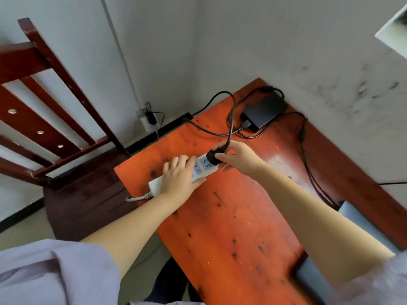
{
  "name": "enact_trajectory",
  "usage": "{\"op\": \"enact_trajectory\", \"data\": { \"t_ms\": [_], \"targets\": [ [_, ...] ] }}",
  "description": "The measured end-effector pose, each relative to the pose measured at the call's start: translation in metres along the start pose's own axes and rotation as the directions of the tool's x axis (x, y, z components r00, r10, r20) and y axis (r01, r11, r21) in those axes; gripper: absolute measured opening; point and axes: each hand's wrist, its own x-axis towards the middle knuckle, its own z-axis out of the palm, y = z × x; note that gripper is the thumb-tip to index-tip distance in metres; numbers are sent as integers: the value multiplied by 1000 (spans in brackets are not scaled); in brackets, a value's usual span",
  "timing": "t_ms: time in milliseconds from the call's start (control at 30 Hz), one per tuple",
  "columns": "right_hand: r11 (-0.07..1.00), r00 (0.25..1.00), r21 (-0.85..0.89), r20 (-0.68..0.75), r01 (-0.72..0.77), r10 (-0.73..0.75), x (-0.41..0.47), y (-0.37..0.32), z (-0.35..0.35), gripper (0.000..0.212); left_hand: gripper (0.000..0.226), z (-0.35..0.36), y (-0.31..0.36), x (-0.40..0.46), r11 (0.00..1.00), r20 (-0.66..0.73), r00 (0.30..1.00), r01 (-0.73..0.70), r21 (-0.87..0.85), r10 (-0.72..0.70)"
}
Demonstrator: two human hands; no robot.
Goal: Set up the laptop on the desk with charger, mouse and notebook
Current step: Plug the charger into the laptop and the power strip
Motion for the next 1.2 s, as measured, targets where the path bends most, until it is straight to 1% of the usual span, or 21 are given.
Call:
{"op": "enact_trajectory", "data": {
  "t_ms": [133,233,400,567,733,900,967,1100,1133,1200],
  "targets": [
    [991,998,-126,36,47,-43,8,-3,1,14,65,2,-1,0,1000,-1,1000,-15,-6,15],
    [968,994,-238,89,86,-66,12,-6,-4,16,65,2,-1,0,1000,-8,1000,-13,5,13],
    [930,986,-342,133,137,-96,15,-8,-7,16,63,2,0,-1,999,-26,1000,-9,34,10],
    [795,959,-538,190,282,-212,15,-11,3,18,65,0,2,-1,999,9,1000,5,41,-6],
    [797,949,-516,157,315,-273,10,-4,8,19,63,-2,3,-1,1000,9,1000,6,30,-7],
    [724,935,-595,169,349,-312,7,-1,13,19,63,-1,3,-1,999,-1,1000,6,43,-6],
    [726,939,-597,176,342,-297,10,-5,12,18,63,-1,3,-1,999,-12,1000,0,45,1],
    [753,958,-592,186,286,-218,21,-14,9,18,63,0,1,-1,998,-26,1000,-7,62,9],
    [760,960,-586,172,280,-221,19,-13,9,18,63,0,1,-1,998,-26,1000,-11,63,13],
    [766,952,-570,122,297,-279,11,-2,12,18,63,0,2,-1,999,-21,1000,-14,51,15]
  ]
}}
